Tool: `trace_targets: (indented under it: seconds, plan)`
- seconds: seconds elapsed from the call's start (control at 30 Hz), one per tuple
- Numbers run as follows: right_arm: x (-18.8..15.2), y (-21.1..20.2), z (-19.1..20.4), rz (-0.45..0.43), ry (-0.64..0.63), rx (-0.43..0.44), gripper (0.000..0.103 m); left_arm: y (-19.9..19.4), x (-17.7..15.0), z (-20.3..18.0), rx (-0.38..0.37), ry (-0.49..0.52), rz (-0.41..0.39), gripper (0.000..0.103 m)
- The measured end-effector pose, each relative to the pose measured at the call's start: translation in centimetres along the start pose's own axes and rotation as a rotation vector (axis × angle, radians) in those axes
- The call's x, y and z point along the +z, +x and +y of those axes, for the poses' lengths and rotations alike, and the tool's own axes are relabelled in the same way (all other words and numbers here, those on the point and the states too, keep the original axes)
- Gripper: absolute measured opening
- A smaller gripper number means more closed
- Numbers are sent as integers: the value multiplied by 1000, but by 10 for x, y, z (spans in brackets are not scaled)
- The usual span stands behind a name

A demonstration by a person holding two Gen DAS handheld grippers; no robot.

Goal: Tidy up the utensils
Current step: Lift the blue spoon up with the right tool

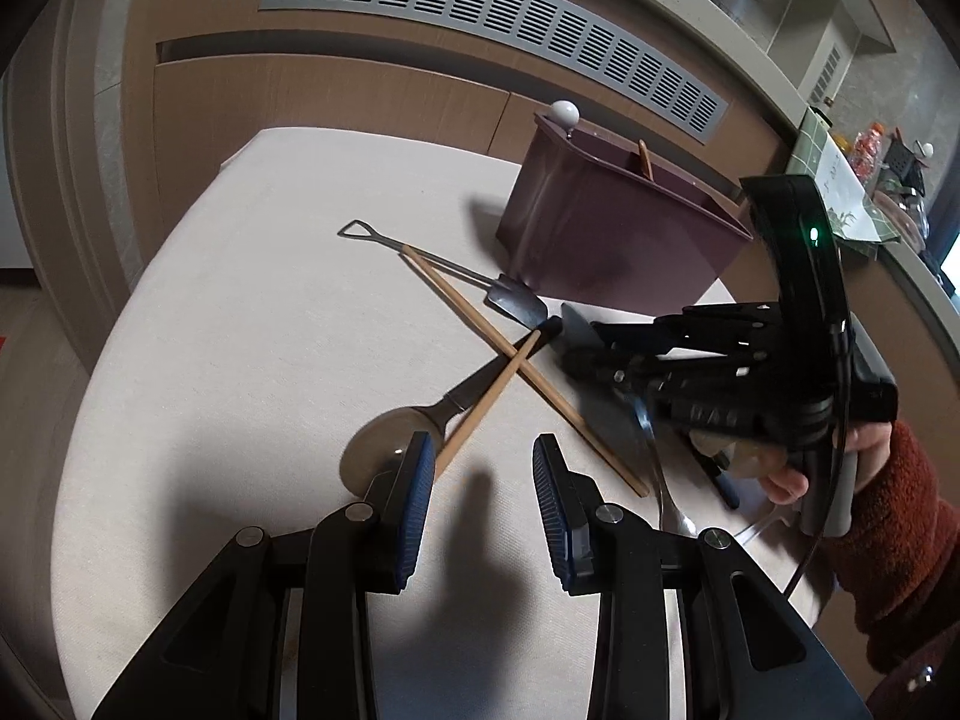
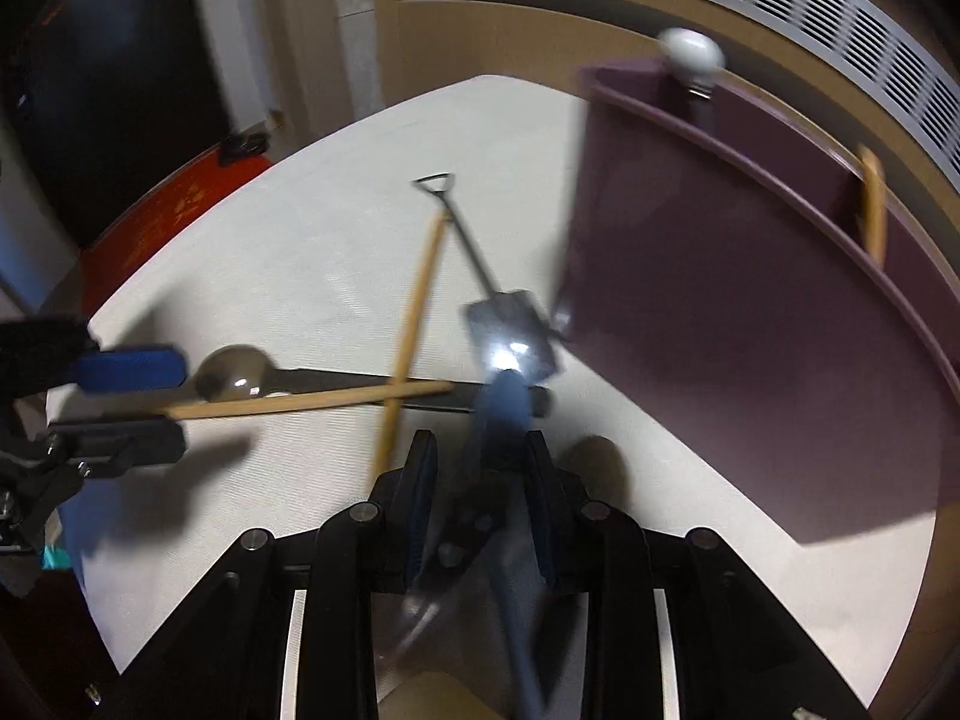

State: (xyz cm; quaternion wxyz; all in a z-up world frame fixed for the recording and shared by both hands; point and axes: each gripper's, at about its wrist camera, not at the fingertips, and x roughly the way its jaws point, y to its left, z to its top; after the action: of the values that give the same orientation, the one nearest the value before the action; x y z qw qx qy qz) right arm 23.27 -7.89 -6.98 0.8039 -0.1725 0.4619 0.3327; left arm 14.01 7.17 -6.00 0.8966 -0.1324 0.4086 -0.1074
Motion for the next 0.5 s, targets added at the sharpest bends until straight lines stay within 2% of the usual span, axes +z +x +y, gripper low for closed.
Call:
trace_targets:
  seconds: [0.1, 0.23, 0.37, 0.5]
  plan:
    - [-5, -4, -20, -36, 104, 58, 18, 2, 0, -4, -4, 0, 6, 35]
    - [-13, -32, -30, -140, 157, 83, 9, 4, -1, -14, -10, 24, 15, 35]
    - [-24, -80, -39, -261, 206, 29, 6, 9, -3, -27, -25, 52, 30, 35]
    - [-37, -118, -56, -358, 280, 32, 5, 18, -4, -48, -45, 96, 48, 39]
